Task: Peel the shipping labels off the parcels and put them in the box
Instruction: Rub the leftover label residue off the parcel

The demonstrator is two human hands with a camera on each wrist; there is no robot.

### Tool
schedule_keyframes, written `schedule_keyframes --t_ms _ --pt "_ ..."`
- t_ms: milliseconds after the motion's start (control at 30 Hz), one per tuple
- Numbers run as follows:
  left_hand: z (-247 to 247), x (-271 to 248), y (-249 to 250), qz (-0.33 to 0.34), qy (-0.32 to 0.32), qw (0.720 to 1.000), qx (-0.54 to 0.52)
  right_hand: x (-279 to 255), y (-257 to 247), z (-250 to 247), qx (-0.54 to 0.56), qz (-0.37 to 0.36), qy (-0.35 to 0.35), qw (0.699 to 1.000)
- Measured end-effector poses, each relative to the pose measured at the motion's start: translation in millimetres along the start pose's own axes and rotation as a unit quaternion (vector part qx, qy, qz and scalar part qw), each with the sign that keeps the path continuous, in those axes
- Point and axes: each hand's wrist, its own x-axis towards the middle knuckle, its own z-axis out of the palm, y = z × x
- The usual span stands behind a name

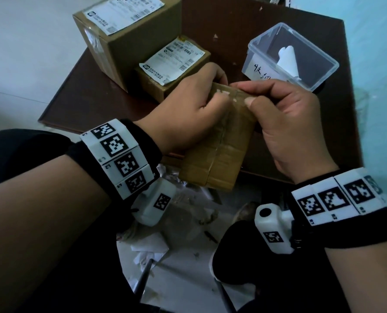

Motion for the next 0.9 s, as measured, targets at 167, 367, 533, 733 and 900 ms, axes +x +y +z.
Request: schedule_keyframes --t_ms 167,367,533,733,900 --pt "1 2 -1 0.001 0.031 0.999 -0.011 0 -3 1 0.004 -0.011 0.000 1.000" --pt "7 0 0 0.007 0.057 0.998 -0.019 1 -5 -1 0.031 0.021 -0.014 0.999" --pt "9 2 -2 0.002 0.095 0.995 -0.029 1 -5 5 0.081 0.015 0.008 0.997" --pt "17 -2 -2 0.015 0.143 0.989 -0.019 1 -4 8 0.134 0.055 0.011 0.989" --pt "21 -3 -2 0.007 0.161 0.987 -0.018 1 -6 7 0.168 0.077 -0.003 0.983"
